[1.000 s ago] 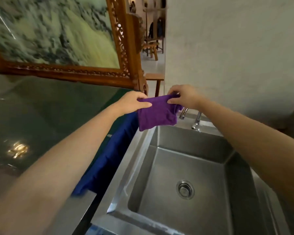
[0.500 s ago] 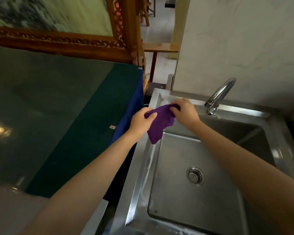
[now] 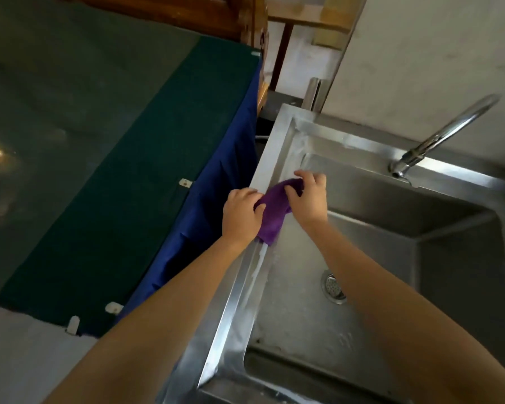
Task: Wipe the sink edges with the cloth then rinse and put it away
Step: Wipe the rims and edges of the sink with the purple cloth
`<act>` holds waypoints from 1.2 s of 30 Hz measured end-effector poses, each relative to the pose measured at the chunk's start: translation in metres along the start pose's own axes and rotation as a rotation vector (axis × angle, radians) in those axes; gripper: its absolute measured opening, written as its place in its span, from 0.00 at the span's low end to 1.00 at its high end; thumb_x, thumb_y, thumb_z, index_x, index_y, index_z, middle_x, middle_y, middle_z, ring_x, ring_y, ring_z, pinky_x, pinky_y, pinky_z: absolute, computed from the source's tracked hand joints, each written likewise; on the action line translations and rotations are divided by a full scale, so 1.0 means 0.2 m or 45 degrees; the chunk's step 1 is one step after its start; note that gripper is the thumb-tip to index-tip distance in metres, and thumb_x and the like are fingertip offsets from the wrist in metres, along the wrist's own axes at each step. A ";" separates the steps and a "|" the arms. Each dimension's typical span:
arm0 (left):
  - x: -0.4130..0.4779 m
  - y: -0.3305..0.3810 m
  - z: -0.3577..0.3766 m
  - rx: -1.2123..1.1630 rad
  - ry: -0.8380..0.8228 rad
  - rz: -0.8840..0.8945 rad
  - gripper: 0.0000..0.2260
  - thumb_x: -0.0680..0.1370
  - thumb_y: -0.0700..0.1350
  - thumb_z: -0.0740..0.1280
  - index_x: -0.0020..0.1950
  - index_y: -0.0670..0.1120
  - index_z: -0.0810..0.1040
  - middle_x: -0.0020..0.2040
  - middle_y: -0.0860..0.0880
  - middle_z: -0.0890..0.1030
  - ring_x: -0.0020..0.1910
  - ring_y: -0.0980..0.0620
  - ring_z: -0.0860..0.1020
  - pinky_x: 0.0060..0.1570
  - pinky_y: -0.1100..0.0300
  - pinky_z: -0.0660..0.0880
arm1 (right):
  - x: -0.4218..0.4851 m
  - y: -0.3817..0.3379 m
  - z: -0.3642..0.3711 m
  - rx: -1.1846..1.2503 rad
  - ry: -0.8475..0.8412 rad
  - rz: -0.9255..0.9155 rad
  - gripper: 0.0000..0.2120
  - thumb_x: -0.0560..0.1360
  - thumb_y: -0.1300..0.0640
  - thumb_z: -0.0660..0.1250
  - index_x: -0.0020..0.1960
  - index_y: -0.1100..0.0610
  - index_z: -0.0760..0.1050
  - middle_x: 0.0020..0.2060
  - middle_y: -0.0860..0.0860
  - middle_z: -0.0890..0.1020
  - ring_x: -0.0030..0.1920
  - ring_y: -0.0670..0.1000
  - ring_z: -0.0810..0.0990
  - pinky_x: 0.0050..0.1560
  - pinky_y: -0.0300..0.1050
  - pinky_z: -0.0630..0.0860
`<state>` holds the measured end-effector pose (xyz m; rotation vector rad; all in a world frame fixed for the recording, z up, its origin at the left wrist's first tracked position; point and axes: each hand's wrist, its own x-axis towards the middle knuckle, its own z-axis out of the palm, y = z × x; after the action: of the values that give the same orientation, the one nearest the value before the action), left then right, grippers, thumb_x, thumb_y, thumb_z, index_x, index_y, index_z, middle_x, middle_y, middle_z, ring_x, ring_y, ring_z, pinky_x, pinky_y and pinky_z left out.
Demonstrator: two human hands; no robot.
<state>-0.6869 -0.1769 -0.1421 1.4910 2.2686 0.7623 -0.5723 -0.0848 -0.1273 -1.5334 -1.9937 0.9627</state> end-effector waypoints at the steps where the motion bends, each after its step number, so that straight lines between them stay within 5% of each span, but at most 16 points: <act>1: 0.01 -0.02 0.02 0.051 0.017 0.019 0.12 0.77 0.42 0.65 0.58 0.40 0.79 0.57 0.43 0.80 0.57 0.41 0.73 0.56 0.50 0.71 | -0.01 0.02 0.04 0.047 -0.086 -0.024 0.22 0.76 0.57 0.65 0.68 0.59 0.66 0.65 0.57 0.68 0.63 0.56 0.72 0.64 0.45 0.69; 4: 0.01 -0.07 0.06 0.111 0.053 0.070 0.12 0.78 0.43 0.62 0.59 0.42 0.77 0.54 0.46 0.81 0.53 0.44 0.74 0.51 0.51 0.73 | -0.06 0.12 0.19 -0.050 -0.334 -0.172 0.30 0.78 0.52 0.61 0.75 0.58 0.53 0.74 0.57 0.60 0.74 0.55 0.58 0.74 0.47 0.55; 7: -0.01 -0.10 0.10 0.106 0.070 0.075 0.16 0.80 0.46 0.57 0.66 0.44 0.72 0.57 0.46 0.80 0.57 0.47 0.74 0.55 0.53 0.73 | -0.06 0.20 0.27 -0.288 -0.339 -0.300 0.32 0.79 0.47 0.56 0.76 0.58 0.47 0.76 0.56 0.51 0.77 0.53 0.48 0.75 0.45 0.43; 10: -0.05 -0.11 0.13 0.081 -0.028 0.052 0.23 0.80 0.51 0.52 0.74 0.44 0.61 0.70 0.46 0.70 0.69 0.48 0.65 0.66 0.53 0.67 | -0.01 0.22 0.28 -0.483 -0.275 -0.368 0.34 0.77 0.42 0.48 0.76 0.59 0.46 0.76 0.57 0.52 0.77 0.53 0.48 0.76 0.46 0.42; 13: -0.06 -0.12 0.16 0.203 -0.138 0.057 0.29 0.79 0.56 0.50 0.77 0.44 0.52 0.76 0.47 0.60 0.76 0.49 0.56 0.71 0.57 0.59 | 0.09 0.25 0.28 -0.652 -0.330 -0.381 0.30 0.80 0.46 0.48 0.76 0.59 0.42 0.77 0.55 0.49 0.77 0.52 0.45 0.76 0.46 0.41; 18: -0.06 -0.15 0.21 0.548 -0.177 0.134 0.29 0.81 0.58 0.46 0.73 0.39 0.62 0.73 0.39 0.65 0.73 0.42 0.63 0.71 0.49 0.63 | 0.37 0.19 0.16 -0.767 -0.359 -0.334 0.28 0.81 0.52 0.49 0.76 0.58 0.43 0.77 0.55 0.48 0.77 0.53 0.45 0.74 0.47 0.40; 21: -0.02 -0.14 0.21 0.531 -0.214 0.126 0.33 0.80 0.60 0.38 0.74 0.39 0.60 0.75 0.39 0.61 0.75 0.42 0.59 0.73 0.50 0.57 | 0.51 0.15 0.14 -0.831 -0.402 -0.254 0.28 0.81 0.54 0.51 0.77 0.56 0.43 0.77 0.54 0.47 0.77 0.54 0.45 0.75 0.49 0.43; 27: 0.20 -0.10 0.25 0.615 -0.235 0.097 0.35 0.76 0.61 0.34 0.77 0.41 0.47 0.78 0.42 0.48 0.77 0.46 0.45 0.76 0.52 0.46 | 0.57 0.14 0.11 -0.447 -0.550 -0.129 0.30 0.77 0.59 0.56 0.76 0.59 0.49 0.77 0.54 0.50 0.77 0.55 0.47 0.76 0.49 0.46; 30: 0.22 -0.09 0.27 0.635 -0.200 0.082 0.35 0.77 0.62 0.35 0.77 0.41 0.48 0.78 0.41 0.48 0.77 0.46 0.46 0.76 0.52 0.47 | 0.46 0.19 0.19 -0.341 -0.313 -0.171 0.30 0.79 0.46 0.55 0.76 0.58 0.51 0.77 0.54 0.52 0.77 0.55 0.47 0.75 0.50 0.44; 36: 0.23 -0.09 0.28 0.642 -0.147 0.079 0.33 0.78 0.61 0.39 0.76 0.40 0.50 0.77 0.40 0.52 0.77 0.45 0.50 0.76 0.52 0.51 | 0.56 0.22 0.27 -0.527 -0.111 -0.227 0.27 0.80 0.46 0.51 0.76 0.56 0.51 0.76 0.55 0.56 0.76 0.55 0.50 0.76 0.51 0.46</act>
<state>-0.6889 -0.1258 -0.1975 1.7651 2.4453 0.1058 -0.6134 0.0157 -0.2038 -1.4976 -2.4592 0.5777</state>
